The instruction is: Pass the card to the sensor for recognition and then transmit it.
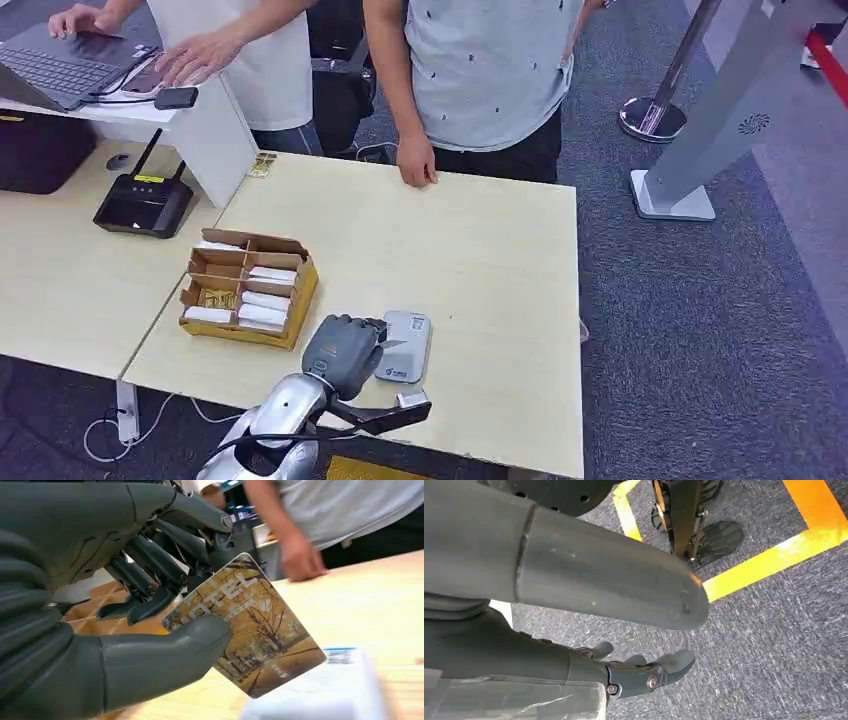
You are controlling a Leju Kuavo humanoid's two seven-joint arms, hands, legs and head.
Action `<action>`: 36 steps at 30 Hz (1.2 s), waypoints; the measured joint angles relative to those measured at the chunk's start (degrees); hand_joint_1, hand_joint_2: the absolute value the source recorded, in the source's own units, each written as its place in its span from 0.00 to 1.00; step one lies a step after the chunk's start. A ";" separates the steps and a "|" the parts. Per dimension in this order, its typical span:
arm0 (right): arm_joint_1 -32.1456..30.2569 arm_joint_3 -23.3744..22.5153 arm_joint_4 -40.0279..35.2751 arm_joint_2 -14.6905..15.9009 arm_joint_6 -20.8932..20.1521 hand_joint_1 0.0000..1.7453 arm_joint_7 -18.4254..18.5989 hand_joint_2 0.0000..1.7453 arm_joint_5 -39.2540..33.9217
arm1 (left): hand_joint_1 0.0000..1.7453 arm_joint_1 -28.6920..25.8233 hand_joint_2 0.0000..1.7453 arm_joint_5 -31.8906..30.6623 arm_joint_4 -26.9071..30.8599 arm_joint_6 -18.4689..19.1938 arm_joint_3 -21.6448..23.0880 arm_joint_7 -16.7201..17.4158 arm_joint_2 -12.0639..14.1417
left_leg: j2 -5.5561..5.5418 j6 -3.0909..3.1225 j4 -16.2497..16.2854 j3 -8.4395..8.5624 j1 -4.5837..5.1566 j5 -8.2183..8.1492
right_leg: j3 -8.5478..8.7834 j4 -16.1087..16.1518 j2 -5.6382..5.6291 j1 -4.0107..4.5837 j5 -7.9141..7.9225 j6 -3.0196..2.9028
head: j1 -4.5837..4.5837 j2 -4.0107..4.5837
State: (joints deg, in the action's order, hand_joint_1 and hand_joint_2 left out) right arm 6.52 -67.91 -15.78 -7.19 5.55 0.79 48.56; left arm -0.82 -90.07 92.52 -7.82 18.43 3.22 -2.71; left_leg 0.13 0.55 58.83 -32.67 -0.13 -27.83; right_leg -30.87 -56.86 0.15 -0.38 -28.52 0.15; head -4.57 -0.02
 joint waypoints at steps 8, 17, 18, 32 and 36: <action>0.02 0.00 0.00 0.02 -0.09 0.00 -0.09 0.00 0.35 | 1.00 0.70 1.00 0.02 -1.93 -0.83 0.02 -2.37 -3.92 | 0.00 0.00 0.00 0.01 -0.02 0.00 | -0.02 -0.01 -0.01 0.00 0.00 0.00 | 0.00 0.00; 0.03 0.00 0.00 0.00 -0.09 0.00 -0.02 0.00 0.42 | 1.00 0.78 1.00 0.44 -3.58 -0.38 0.04 -2.33 -4.97 | 0.01 0.00 0.00 0.00 -0.02 0.00 | -0.03 -0.01 -0.01 0.01 0.00 0.00 | 0.00 0.00; 0.04 0.00 0.00 0.02 -0.07 0.00 0.04 0.00 0.44 | 1.00 0.79 1.00 0.42 -3.70 -0.20 0.02 -2.00 -5.03 | 0.00 0.00 0.00 0.00 -0.02 0.00 | -0.03 -0.01 -0.01 0.01 0.00 0.00 | 0.00 0.00; 0.04 0.00 0.00 0.02 0.09 0.00 0.06 0.00 0.33 | 1.00 2.78 1.00 -0.02 -3.76 1.15 3.54 10.36 -0.11 | 0.01 0.00 0.00 0.01 -0.02 0.00 | -0.02 -0.02 -0.02 0.01 0.00 0.00 | 0.00 0.00; 0.01 0.00 0.00 0.00 0.13 0.00 0.06 0.00 0.00 | 1.00 3.16 1.00 -0.02 -2.80 1.83 5.40 16.08 2.49 | 0.02 0.00 -0.01 0.01 -0.03 0.00 | -0.03 -0.02 -0.02 0.01 0.00 0.00 | -0.02 0.00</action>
State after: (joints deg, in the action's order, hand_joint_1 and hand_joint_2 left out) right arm 6.53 -67.91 -15.78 -7.19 5.68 0.85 48.57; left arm 2.35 -90.09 89.72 -5.99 23.82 19.30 -0.22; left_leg 0.15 0.54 58.82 -32.66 -0.16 -27.83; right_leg -30.89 -56.88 0.13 -0.37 -28.52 0.14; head -4.59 -0.02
